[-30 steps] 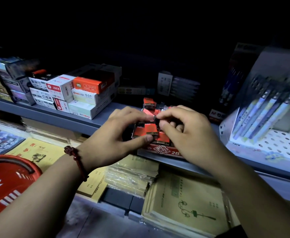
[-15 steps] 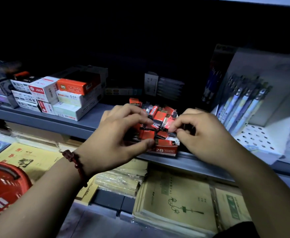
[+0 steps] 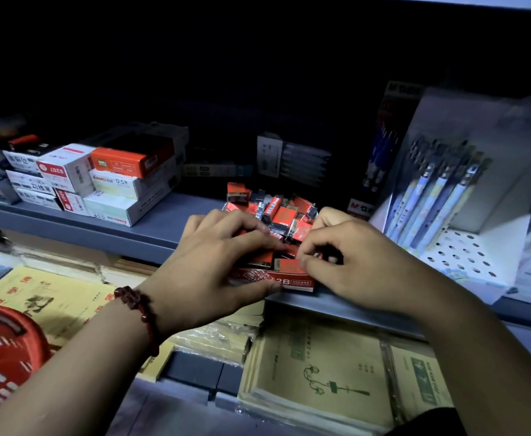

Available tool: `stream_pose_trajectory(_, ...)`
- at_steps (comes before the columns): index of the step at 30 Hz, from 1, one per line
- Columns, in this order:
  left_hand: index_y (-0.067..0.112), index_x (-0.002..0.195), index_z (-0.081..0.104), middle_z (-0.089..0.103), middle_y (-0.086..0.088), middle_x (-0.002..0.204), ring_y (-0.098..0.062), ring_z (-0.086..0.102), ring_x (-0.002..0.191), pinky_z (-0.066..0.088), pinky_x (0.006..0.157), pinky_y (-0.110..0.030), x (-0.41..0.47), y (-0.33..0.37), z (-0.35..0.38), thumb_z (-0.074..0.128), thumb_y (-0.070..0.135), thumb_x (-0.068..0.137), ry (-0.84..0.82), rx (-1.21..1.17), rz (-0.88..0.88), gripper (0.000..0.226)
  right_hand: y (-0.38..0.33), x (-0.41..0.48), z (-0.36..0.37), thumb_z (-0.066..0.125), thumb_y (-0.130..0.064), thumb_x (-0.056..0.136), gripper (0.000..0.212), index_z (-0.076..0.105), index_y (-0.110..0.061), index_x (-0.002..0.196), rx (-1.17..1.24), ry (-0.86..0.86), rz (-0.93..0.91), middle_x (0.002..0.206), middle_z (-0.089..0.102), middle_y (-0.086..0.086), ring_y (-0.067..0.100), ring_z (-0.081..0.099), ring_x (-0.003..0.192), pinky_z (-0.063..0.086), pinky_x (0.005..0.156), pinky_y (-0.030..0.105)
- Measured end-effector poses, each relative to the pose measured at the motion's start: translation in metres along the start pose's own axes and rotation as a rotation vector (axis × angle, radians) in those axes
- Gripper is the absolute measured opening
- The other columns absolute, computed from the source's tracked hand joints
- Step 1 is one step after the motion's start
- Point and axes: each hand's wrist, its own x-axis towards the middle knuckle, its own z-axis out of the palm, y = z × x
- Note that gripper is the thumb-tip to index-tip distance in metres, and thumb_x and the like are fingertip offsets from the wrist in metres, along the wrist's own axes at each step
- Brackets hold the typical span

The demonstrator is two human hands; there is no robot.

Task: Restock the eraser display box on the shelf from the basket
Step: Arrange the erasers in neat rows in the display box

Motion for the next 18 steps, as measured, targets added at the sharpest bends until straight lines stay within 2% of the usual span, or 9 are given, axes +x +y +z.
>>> stream_pose_trajectory(5,0.052,0.127,0.058,0.048,0.026,0.124,-0.001,0.043,0.115,0.024,0.098,-0.028,0.001,0.0,0.001,0.057,0.075,0.079,-0.006,-0.02,-0.018,0.054,0.001,0.002,0.0,0.071,-0.017,0.089,0.013,0.071,-0.024,0.079,0.116,0.038,-0.007,0.087,0.057,-0.012,0.001,0.054,0.071,0.04,0.065,0.012)
stream_pose_trajectory(10,0.046,0.129,0.056,0.053,0.028,0.124,0.003,0.046,0.116,0.029,0.108,-0.033,0.001,0.001,-0.001,0.063,0.073,0.075,0.047,-0.181,-0.071,0.061,0.006,0.004,0.003,0.065,-0.02,0.096,0.011,0.067,-0.024,0.086,0.202,0.147,0.013,0.063,0.057,-0.025,0.005,0.043,0.05,0.035,0.051,0.018)
stream_pose_trajectory(13,0.043,0.127,0.06,0.059,0.022,0.124,-0.006,0.055,0.121,0.041,0.108,-0.044,0.003,-0.003,-0.004,0.076,0.065,0.072,0.077,-0.37,-0.094,0.061,0.006,0.008,0.005,0.067,-0.025,0.097,0.01,0.071,-0.029,0.088,0.207,0.248,-0.006,0.071,0.063,-0.021,0.007,0.051,0.058,0.041,0.057,0.022)
stream_pose_trajectory(15,0.04,0.125,0.063,0.062,0.018,0.122,-0.011,0.06,0.119,0.048,0.104,-0.043,0.002,-0.006,-0.005,0.081,0.059,0.072,0.085,-0.445,-0.093,0.059,0.004,0.012,0.005,0.068,-0.027,0.096,0.01,0.075,-0.032,0.091,0.233,0.31,-0.016,0.087,0.07,-0.013,0.011,0.064,0.076,0.051,0.071,0.03)
stream_pose_trajectory(18,0.034,0.126,0.064,0.063,0.015,0.118,-0.011,0.062,0.117,0.05,0.102,-0.038,0.001,-0.008,-0.008,0.082,0.053,0.069,0.1,-0.479,-0.093,0.063,-0.005,0.018,0.008,0.068,-0.024,0.097,0.013,0.08,-0.029,0.099,0.291,0.311,-0.024,0.096,0.073,-0.008,0.009,0.067,0.092,0.051,0.086,0.034)
